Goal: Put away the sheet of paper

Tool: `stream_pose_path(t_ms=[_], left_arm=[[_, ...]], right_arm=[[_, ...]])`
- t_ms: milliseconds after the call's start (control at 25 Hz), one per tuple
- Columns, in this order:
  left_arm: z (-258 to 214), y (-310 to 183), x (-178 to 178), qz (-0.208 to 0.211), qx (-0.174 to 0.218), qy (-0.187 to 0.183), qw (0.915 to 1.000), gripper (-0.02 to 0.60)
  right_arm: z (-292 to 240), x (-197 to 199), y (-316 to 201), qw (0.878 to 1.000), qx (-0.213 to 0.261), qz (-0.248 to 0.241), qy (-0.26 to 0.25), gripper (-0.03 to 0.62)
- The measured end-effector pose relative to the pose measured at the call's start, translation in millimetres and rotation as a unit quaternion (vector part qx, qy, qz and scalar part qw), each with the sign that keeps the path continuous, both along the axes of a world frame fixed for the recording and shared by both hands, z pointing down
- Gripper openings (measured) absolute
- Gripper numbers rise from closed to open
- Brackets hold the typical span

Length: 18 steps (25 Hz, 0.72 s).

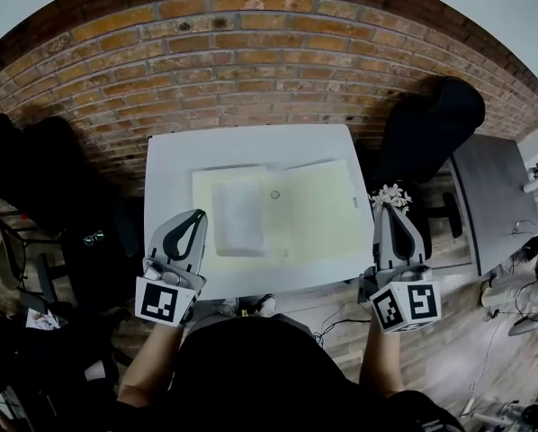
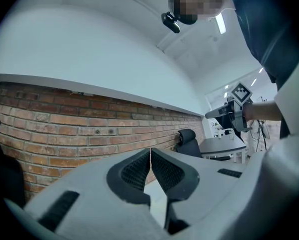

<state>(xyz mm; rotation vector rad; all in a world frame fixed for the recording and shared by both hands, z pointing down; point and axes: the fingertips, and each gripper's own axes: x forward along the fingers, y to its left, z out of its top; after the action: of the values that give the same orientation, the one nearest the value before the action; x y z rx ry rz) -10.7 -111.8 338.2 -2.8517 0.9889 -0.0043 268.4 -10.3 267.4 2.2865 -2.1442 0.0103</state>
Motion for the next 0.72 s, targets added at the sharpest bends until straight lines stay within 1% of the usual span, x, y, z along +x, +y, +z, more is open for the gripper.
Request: stream_pose_path(t_ms=[160,280,320,520,680,720], left_arm=[[-7.1,-2.2,-5.9,-0.004,0.003,-0.001,1.0000,0.031],[-11.4,-5.1,-11.3,-0.003,0.026,-0.007,0.9996,0.031],[-12.6,-5.7,-13.1,-0.005,0.028,-0.008,0.9996,0.031],[-23.8,-5.2,-25.3,-0.019,0.024,0.000,0.9995,0.031],[-24.9,-1.9,-33.3,-0.028,0.002,-0.003,0.9996,0.031],[-25.5,-2.5,-35.4,-0.030,0.003,-0.003,0.9995,0.031]], right_arm=[[1.3,-2.0,4.2,1.000,-0.003,0.004,0.004,0.014],[-0.7,-5.1,1.6,1.000,-0.002,0.002,0.005,0.014],[-1.5,-6.2,1.3,1.000,-0.001,0.001,0.006,0.014],[-1.4,-9.7,2.7,1.000,0.002,-0.001,0.010,0.014],[2.8,-11.5,-2.7,1.000,0.000,-0.001,0.007,0.014],[2.9,-12.2,-4.1,1.000,0.001,-0.002,0.006,0.014]])
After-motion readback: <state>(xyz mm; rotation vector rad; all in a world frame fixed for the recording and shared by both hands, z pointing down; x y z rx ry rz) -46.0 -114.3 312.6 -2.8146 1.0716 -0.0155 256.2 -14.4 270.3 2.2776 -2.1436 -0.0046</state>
